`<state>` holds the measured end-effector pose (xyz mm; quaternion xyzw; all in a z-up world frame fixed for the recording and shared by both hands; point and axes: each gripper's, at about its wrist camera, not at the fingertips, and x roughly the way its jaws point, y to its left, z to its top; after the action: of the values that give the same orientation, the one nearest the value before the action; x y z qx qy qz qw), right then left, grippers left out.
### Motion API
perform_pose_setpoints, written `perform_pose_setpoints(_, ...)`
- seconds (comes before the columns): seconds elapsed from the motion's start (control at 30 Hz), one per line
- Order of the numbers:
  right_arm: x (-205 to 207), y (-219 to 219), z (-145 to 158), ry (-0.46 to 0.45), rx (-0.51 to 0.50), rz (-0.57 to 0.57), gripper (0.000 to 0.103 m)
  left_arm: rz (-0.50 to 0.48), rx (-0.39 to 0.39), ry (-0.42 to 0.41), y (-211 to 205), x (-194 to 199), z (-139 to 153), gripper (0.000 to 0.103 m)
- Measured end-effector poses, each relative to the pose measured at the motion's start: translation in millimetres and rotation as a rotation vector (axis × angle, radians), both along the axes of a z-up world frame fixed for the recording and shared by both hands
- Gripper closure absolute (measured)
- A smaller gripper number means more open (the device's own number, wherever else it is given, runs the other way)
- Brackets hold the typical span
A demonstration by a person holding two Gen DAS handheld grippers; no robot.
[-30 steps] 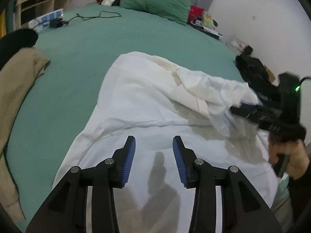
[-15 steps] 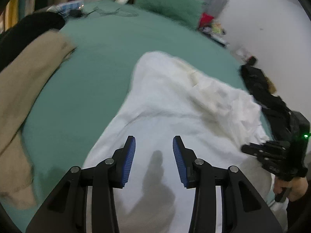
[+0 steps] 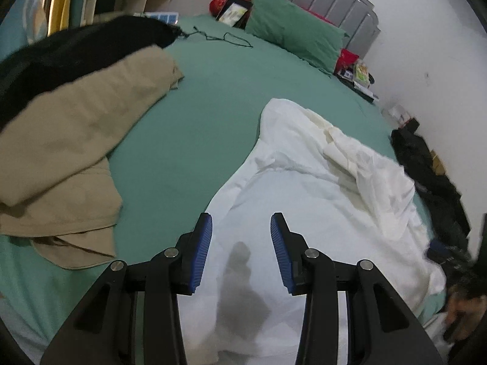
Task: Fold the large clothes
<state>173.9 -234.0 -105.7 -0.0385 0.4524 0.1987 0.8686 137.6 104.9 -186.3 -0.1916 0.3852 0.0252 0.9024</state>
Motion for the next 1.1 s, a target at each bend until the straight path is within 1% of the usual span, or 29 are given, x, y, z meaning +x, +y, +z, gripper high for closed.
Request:
perform_pose_setpoints(0.07,-7.3,-19.0,7.0,-0.026,-0.004,-0.043,0.04,-0.011,0.052,0.014,-4.1,-6.1,0.8,0.061)
perform_pose_setpoints(0.17,-22.7,-75.0,11.4,-0.055,-0.052,-0.163,0.04,-0.015,0.051,0.023,-0.9,-14.9,0.8,0.061)
perform_pose_setpoints(0.23,-26.2,-114.5,8.5,-0.038,-0.075,-0.244,0.04,0.001,0.065,0.05,3.7,-20.3,-2.0,0.061)
perform_pose_setpoints(0.27,-27.7,-136.6,5.0,-0.014,-0.066,-0.287,0.04,0.007,0.072,0.057,5.4,-22.1,-3.4,0.061)
perform_pose_setpoints(0.33,-30.7,-170.3,-3.7,0.022,-0.014,-0.351,0.04,0.019,0.087,0.071,7.1,-25.4,-6.1,0.061)
perform_pose_setpoints(0.43,-31.3,-203.0,-16.4,0.068,0.057,-0.402,0.04,0.03,0.089,0.088,8.7,-25.9,-5.9,0.061)
perform_pose_setpoints(0.47,-31.4,-212.6,-19.2,0.082,0.095,-0.416,0.04,0.031,0.091,0.092,8.4,-25.2,-5.7,0.061)
perform_pose_setpoints(0.5,-30.2,-216.2,-20.6,0.088,0.123,-0.42,0.04,0.03,0.09,0.1,8.6,-24.6,-6.8,0.061)
perform_pose_setpoints(0.57,-25.5,-217.2,-27.2,0.115,0.145,-0.424,0.04,0.044,0.076,0.129,13.3,-22.8,-10.4,0.061)
perform_pose_setpoints(0.63,-18.2,-211.4,-33.4,0.137,0.131,-0.432,0.04,0.052,0.041,0.147,20.2,-24.1,-12.7,0.061)
perform_pose_setpoints(0.7,-10.6,-215.2,-40.6,0.151,0.11,-0.464,0.04,0.048,0.016,0.155,23.6,-27.2,-13.7,0.061)
perform_pose_setpoints(0.77,-7.5,-216.9,-43.8,0.153,0.093,-0.481,0.04,0.035,0.016,0.171,23.5,-31.2,-14.9,0.061)
perform_pose_setpoints(0.83,-2.0,-214.8,-49.2,0.175,0.068,-0.481,0.04,0.017,0.018,0.179,21.1,-36.3,-16.5,0.057)
perform_pose_setpoints(0.87,1.4,-212.9,-52.8,0.19,0.053,-0.473,0.034,0.006,0.012,0.183,19.3,-36.8,-18.0,0.051)
perform_pose_setpoints(0.9,4.4,-206.6,-57.6,0.208,0.028,-0.451,0.022,-0.008,0.009,0.189,16.2,-37.3,-20.0,0.049)
perform_pose_setpoints(0.97,5.8,-197.1,-60.3,0.203,0.022,-0.407,0.01,-0.032,0.035,0.201,7.5,-36.2,-23.2,0.047)
perform_pose_setpoints(1.07,5.1,-183.3,-66.4,0.187,-0.046,-0.373,0.009,-0.063,0.101,0.215,-9.3,-34.3,-24.9,0.044)
perform_pose_setpoints(1.1,2.8,-178.9,-66.8,0.183,-0.053,-0.35,0.011,-0.075,0.121,0.222,-13.6,-33.8,-25.8,0.044)
